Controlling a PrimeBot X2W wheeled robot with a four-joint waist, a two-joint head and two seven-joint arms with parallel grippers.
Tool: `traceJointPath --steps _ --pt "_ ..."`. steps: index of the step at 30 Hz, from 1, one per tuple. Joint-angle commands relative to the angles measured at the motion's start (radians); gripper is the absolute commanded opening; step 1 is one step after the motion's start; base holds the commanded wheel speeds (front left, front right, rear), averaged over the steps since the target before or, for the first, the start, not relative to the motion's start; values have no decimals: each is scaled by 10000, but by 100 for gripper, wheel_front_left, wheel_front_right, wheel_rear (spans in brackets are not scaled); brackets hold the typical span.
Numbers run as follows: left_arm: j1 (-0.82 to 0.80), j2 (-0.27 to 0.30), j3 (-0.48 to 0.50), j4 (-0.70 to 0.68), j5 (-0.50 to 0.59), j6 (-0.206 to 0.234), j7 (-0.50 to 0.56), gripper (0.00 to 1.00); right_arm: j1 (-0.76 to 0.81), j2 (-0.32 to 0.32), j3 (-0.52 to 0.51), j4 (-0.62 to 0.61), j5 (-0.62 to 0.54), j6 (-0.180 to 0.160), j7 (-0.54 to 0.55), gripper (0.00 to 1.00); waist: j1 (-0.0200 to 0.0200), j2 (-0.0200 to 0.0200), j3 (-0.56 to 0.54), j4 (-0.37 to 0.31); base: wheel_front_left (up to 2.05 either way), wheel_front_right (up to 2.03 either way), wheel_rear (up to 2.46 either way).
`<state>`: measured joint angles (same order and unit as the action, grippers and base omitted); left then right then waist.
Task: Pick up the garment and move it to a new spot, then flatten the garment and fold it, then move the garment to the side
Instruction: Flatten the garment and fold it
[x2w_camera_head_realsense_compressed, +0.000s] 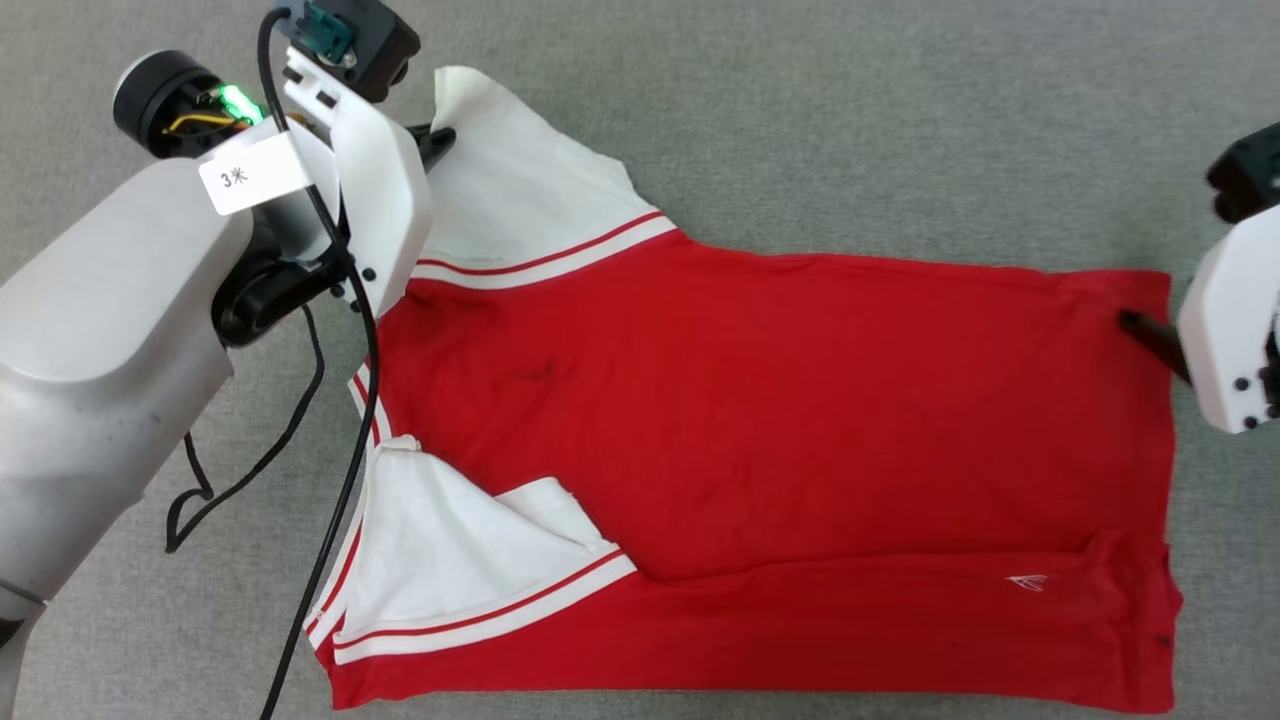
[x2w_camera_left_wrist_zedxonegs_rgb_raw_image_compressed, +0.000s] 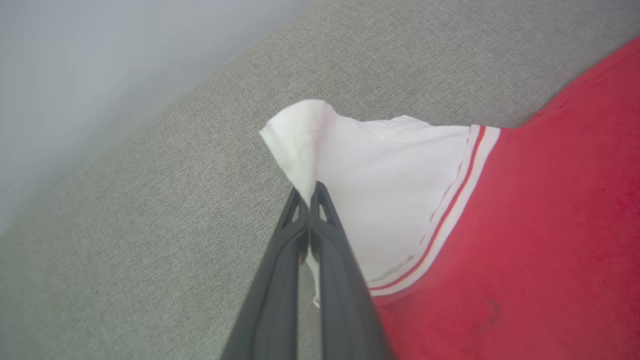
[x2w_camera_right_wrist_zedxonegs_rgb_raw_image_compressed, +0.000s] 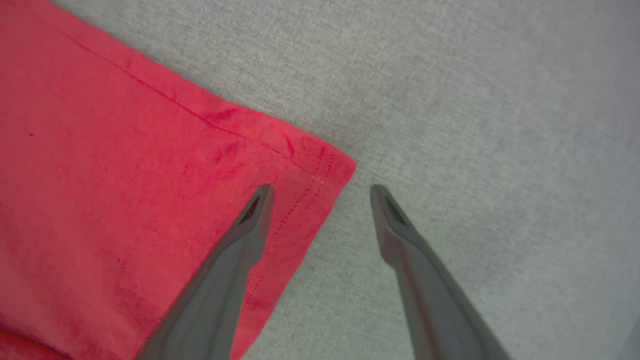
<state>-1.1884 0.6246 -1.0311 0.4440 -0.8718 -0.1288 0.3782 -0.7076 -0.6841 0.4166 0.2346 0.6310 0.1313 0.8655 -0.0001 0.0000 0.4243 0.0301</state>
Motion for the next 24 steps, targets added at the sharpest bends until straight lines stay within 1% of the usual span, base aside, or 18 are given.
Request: traceJointPath --steps 1,4,7,11,12,13,17,21,24 --pt "-84 -6 -17 -21 49 14 -52 0 -97 94 80 80 -52 -13 -50 100 1 0 108 85 0 0 0" --pt "-171 -51 -54 -64 97 11 -116 0 -267 303 487 734 -103 -13 -138 100 1 0 263 151 0 0 0" --pt "-262 -99 -88 -81 128 9 -153 0 -44 434 1243 1385 -53 -8 -37 100 1 0 365 199 0 0 0" --pt "-263 -132 -139 -45 104 7 -225 0 132 623 1879 1932 418 6 -296 100 1 0 398 225 0 0 0" --pt "-245 -114 -153 -23 93 6 -253 0 84 638 1957 1983 491 6 -483 28 1 0 382 206 0 0 0" --pt "-216 -86 -159 1 76 5 -281 0 11 612 2003 2029 561 6 -661 0 1 0 354 184 0 0 0" --pt "-36 -18 -209 139 44 2 -455 0 -356 325 1901 2115 802 -2 -1535 0 1 0 102 106 0 0 0" --pt "192 54 -152 191 -110 0 -720 0 -431 95 1873 1899 1140 -11 -2452 0 1 0 -291 27 0 0 0" --pt "453 211 -224 73 -205 -1 -806 0 -352 -96 1906 1637 1341 -11 -3068 0 1 0 -637 -36 0 0 0"
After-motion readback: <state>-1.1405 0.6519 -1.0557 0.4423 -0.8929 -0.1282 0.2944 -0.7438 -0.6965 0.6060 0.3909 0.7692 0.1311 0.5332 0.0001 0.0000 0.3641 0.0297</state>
